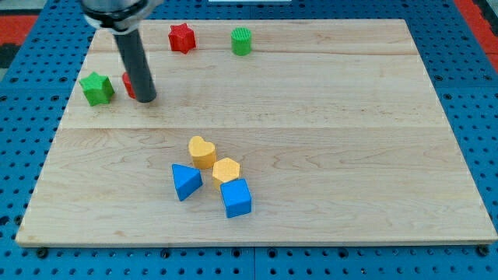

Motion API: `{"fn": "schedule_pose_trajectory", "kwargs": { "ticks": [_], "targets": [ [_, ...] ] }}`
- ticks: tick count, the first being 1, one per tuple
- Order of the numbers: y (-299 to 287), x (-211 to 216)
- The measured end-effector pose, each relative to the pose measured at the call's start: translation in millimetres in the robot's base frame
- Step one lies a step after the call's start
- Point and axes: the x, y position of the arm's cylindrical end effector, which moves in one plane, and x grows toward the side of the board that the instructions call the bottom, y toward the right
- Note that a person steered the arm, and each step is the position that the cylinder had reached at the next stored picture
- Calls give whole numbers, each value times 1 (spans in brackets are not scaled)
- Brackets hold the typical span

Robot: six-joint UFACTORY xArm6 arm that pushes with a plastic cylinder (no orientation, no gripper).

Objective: Push the green circle and the red star to the green star and red circle

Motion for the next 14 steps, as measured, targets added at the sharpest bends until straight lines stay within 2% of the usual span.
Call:
{"fn": "schedule_pose_trajectory", "kwargs": {
  "ticks": [1,2,3,4,5,6,7,8,9,10,11,12,14],
  "targets": [
    [72,-3],
    [180,-38],
    [220,-87],
    [206,-134],
    [168,-155],
    [98,-111],
    [56,-57],
    [14,-28],
    [42,-36],
    [145,-82],
    [123,-142],
    [50,-172],
    [7,-178]
  ]
}}
